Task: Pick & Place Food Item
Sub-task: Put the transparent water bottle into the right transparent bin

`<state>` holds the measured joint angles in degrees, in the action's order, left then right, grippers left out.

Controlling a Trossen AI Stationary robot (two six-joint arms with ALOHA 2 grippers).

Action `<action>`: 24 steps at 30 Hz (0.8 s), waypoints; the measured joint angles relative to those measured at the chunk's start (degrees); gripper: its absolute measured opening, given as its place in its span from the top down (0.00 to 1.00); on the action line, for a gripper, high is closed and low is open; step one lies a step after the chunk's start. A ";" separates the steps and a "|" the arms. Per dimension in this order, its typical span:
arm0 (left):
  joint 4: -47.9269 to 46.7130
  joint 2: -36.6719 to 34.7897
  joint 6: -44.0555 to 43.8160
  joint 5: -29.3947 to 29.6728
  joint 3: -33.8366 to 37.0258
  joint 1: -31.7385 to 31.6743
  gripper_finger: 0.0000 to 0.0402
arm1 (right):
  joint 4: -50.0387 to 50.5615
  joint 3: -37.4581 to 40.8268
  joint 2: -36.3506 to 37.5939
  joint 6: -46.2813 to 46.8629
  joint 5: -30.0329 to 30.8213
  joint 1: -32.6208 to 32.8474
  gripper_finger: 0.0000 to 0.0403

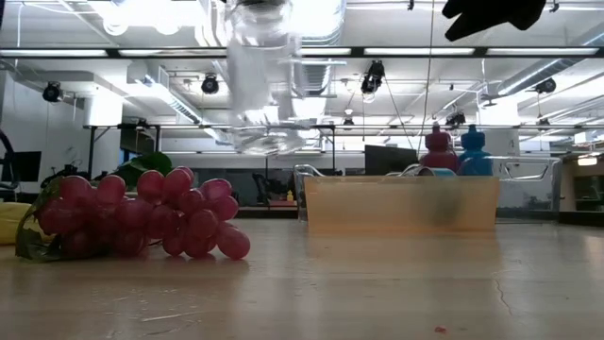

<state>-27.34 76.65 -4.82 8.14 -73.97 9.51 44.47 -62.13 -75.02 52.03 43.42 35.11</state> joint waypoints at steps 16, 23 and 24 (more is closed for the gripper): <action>1.27 19.09 4.89 -0.25 -15.16 2.69 0.81 | 0.11 0.22 0.08 -0.20 0.04 1.16 0.49; 2.33 25.98 6.36 -0.72 -18.94 2.78 0.81 | 0.27 0.22 0.53 -0.17 -0.04 2.98 0.49; 2.52 26.63 6.36 -0.72 -19.00 2.78 0.81 | 0.27 0.22 0.65 -0.17 -0.04 3.40 0.49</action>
<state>-24.81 103.28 1.54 7.42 -92.98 12.29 44.73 -61.91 -74.37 51.87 43.38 38.51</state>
